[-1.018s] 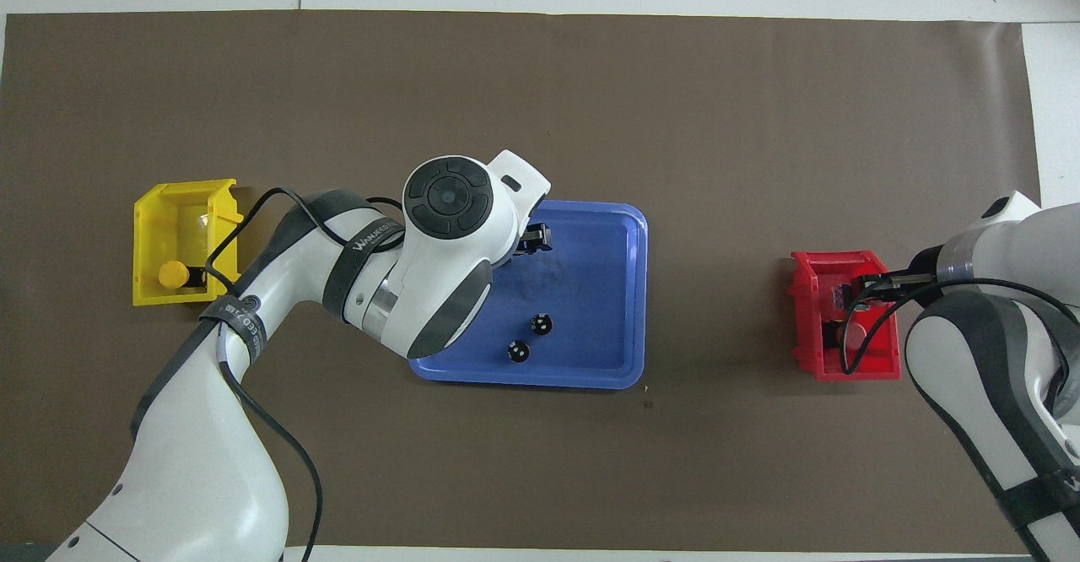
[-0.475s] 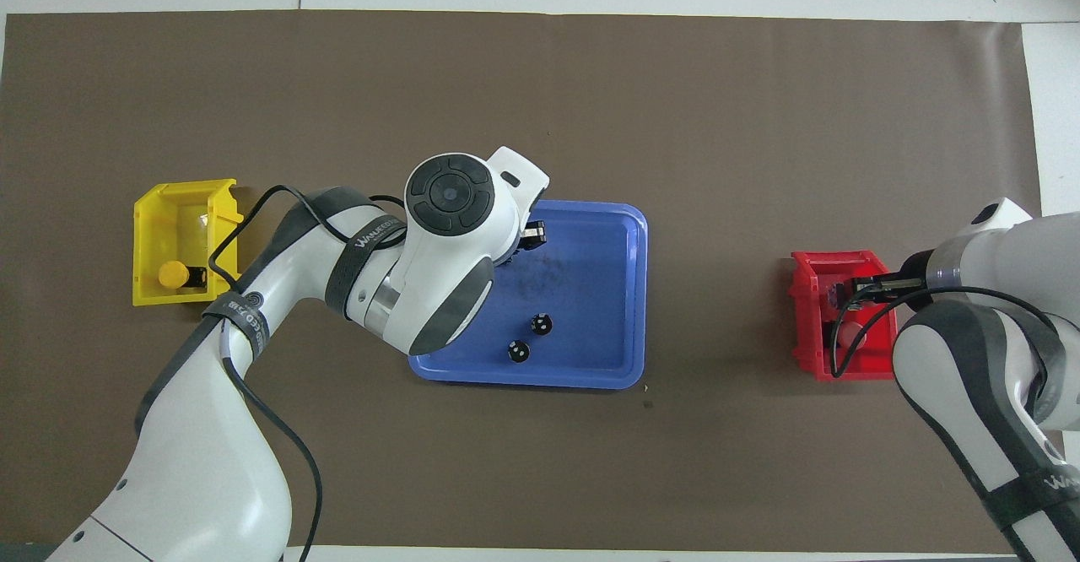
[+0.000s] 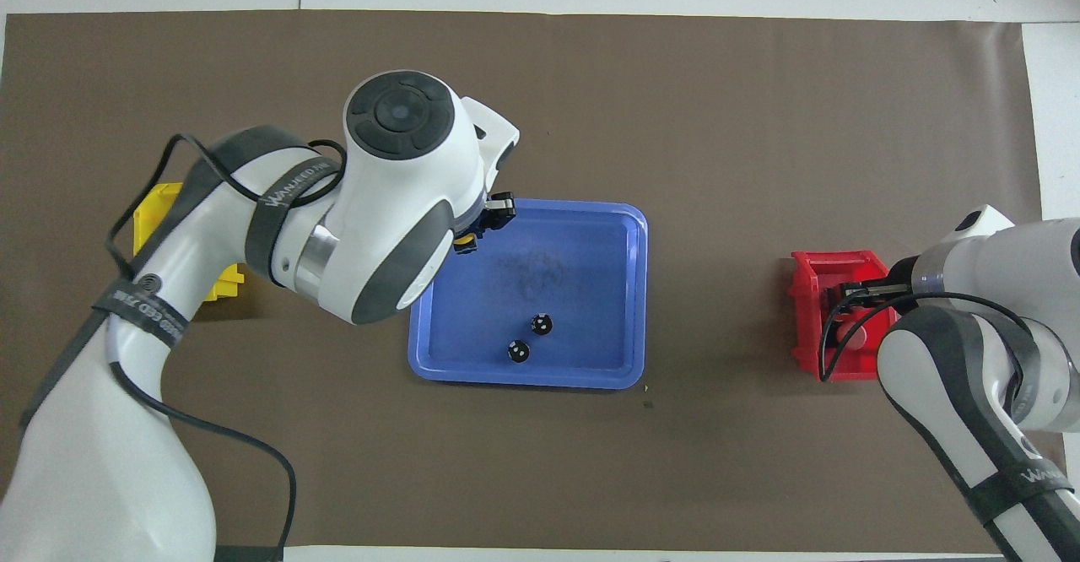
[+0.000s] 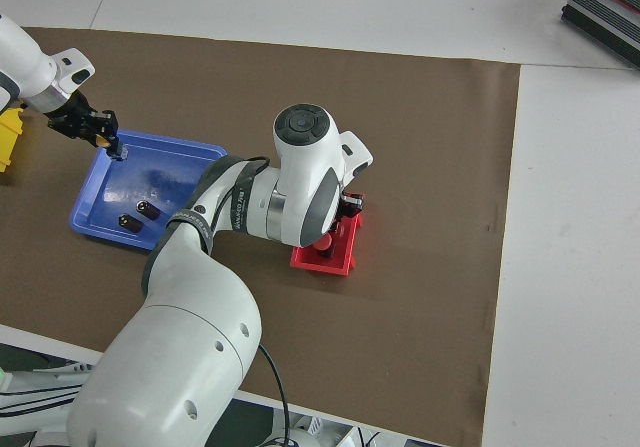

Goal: Sort red and yellow buttons by color
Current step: 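Drop the yellow button into the yellow bin while the right gripper withdraws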

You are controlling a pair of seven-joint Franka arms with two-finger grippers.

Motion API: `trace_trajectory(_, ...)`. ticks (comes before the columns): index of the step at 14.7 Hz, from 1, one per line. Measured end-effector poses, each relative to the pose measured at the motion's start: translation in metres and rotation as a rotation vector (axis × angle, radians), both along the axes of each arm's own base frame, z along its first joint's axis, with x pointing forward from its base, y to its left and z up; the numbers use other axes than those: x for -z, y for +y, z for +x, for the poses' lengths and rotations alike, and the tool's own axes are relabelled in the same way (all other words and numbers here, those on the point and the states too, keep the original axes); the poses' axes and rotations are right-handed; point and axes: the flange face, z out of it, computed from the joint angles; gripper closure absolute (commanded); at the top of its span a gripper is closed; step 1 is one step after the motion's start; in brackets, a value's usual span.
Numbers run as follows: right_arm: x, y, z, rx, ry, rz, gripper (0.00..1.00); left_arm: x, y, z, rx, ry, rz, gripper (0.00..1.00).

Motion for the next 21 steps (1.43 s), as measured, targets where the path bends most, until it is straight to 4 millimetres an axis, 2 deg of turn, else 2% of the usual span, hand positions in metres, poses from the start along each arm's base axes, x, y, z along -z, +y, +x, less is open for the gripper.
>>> trace_trajectory(2, 0.004, 0.003, 0.002, -0.007, -0.004, -0.002, 0.74, -0.021, 0.085, 0.029, 0.023, 0.023, -0.004, 0.99)
trace_trajectory(4, 0.005, 0.007, 0.002, -0.015, -0.003, -0.002, 0.60, -0.025, 0.161, 0.053, 0.044, 0.023, -0.009, 0.99)
trace_trajectory(6, 0.005, 0.009, 0.002, -0.017, -0.002, -0.002, 0.45, -0.025, 0.218, 0.067, 0.082, 0.023, -0.003, 0.99)
trace_trajectory(9, 0.005, 0.009, 0.002, -0.020, -0.004, -0.002, 0.39, -0.026, 0.285, 0.077, 0.120, 0.011, -0.010, 0.99)
trace_trajectory(10, 0.003, 0.009, 0.003, -0.024, -0.003, -0.003, 0.39, -0.025, 0.300, 0.080, 0.118, -0.005, -0.012, 0.99)
trace_trajectory(12, -0.005, 0.008, 0.007, -0.035, 0.013, -0.008, 0.37, -0.017, 0.316, 0.083, 0.108, -0.035, -0.012, 0.99)
trace_trajectory(14, -0.025, 0.008, 0.016, -0.046, 0.032, -0.015, 0.30, 0.002, 0.328, 0.079, 0.107, -0.056, -0.011, 0.99)
trace_trajectory(15, -0.038, 0.007, 0.021, -0.050, 0.039, -0.019, 0.22, 0.012, 0.334, 0.076, 0.115, -0.063, -0.011, 0.99)
trace_trajectory(16, -0.053, 0.007, 0.027, -0.053, 0.042, -0.022, 0.08, 0.022, 0.342, 0.072, 0.119, -0.065, -0.011, 0.99)
trace_trajectory(17, -0.068, 0.007, 0.032, -0.055, 0.046, -0.022, 0.00, 0.030, 0.348, 0.069, 0.121, -0.068, -0.012, 0.99)
trace_trajectory(21, -0.139, 0.004, 0.048, -0.054, 0.034, -0.022, 0.00, 0.059, 0.352, 0.052, 0.125, -0.072, -0.013, 0.99)
